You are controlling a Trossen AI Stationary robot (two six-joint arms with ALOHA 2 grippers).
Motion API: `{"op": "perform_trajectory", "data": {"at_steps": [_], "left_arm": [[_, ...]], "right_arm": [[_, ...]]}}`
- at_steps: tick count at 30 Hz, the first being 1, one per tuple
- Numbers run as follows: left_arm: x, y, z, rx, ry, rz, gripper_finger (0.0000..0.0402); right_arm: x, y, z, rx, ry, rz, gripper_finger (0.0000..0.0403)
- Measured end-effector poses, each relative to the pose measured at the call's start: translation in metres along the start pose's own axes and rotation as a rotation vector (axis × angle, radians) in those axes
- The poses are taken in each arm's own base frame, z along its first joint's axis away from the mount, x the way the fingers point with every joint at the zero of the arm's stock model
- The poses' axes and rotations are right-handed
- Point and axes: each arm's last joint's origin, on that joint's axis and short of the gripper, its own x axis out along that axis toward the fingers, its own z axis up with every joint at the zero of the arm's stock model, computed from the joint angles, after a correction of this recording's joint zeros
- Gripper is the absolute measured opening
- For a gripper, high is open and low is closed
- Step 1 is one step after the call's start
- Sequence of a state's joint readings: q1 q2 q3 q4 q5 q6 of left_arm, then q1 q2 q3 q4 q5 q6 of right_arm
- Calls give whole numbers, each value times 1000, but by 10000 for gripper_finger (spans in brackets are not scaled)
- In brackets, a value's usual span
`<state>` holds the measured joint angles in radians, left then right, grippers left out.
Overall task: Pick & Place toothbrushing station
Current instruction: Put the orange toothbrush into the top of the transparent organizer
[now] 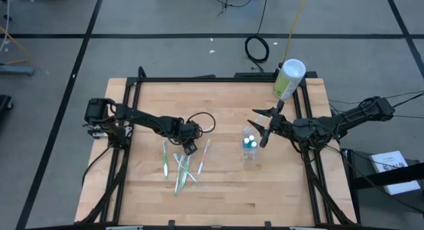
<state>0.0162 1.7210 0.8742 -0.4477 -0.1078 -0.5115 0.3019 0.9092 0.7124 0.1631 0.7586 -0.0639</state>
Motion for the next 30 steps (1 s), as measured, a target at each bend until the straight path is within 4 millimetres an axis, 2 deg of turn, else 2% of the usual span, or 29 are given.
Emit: {"op": "perform_trajectory", "data": {"at_steps": [6,11,15,20,24,30], "left_arm": [[0,0,0,4,0,-4,66],[-8,-1,3,20,-22,-19,12],[-25,-2,9,42,-73,-42,17],[-51,1,17,70,-225,15,11],[-74,1,26,86,-410,46,10],[-84,-8,45,253,-693,-75,14]], "right_arm": [[0,0,0,0,0,0,196],[0,0,0,0,0,0,196],[0,0,0,0,0,-1,196],[0,0,-1,-8,9,-7,196],[0,-2,-4,-30,36,-57,196],[-2,-4,-11,-9,92,-83,196]]}}
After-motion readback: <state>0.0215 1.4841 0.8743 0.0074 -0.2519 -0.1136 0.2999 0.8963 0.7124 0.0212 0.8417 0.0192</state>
